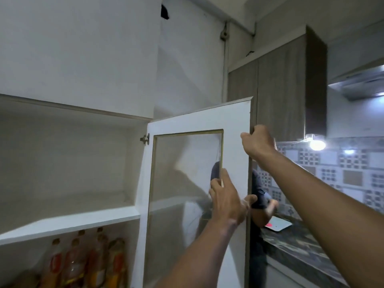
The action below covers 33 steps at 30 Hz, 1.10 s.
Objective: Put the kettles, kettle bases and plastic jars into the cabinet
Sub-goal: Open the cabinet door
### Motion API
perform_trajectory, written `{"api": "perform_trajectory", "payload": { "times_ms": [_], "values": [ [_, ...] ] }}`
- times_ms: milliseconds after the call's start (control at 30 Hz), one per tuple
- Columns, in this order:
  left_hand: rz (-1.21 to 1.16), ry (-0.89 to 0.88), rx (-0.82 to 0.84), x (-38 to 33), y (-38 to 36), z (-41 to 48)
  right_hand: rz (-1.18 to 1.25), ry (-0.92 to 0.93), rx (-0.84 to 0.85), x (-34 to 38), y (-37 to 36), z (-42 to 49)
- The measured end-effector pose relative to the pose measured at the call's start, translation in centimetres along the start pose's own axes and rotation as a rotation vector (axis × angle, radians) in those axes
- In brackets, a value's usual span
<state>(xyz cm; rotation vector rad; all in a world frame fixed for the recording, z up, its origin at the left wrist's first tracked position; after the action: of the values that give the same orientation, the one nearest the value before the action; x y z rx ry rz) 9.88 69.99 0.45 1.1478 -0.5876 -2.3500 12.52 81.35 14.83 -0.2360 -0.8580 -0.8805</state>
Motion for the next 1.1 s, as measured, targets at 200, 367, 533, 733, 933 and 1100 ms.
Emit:
{"api": "perform_trajectory", "payload": {
  "times_ms": [200,367,533,733,933,1100],
  "values": [
    [0.13,-0.023,0.142,-1.2,-5.0,4.5,-0.063,-0.088,-0.026,-8.1,1.3,4.2],
    [0.172,-0.052,0.124,-1.0,-5.8,5.5,-0.007,-0.162,-0.067,-10.1,1.3,4.7],
    [0.205,-0.128,0.089,-0.6,-2.8,4.9,-0.354,0.269,-0.277,-2.2,2.0,-0.1],
    [0.303,0.049,-0.058,7.5,6.6,4.0,-0.37,0.423,0.101,0.4,-9.1,-6.6],
    [0.631,0.176,-0.228,19.5,22.5,0.5,-0.246,0.305,0.401,2.6,-24.1,-15.1],
    [0.868,0.33,-0.325,29.5,37.0,-5.0,-0.132,0.362,0.628,9.5,-39.1,-24.1]
  ]
}}
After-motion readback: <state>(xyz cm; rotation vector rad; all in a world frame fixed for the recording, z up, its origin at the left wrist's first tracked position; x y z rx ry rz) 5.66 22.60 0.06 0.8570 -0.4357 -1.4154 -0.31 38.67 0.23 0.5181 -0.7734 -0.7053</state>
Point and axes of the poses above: each hand's wrist, its own z-axis towards the middle knuckle, its own y-axis out of the back of the hand, x = y × z, the point moved 10 cm from there along z, towards the middle knuckle, and after that the axes turned 8 degrees about z, right-handed, at the moved point
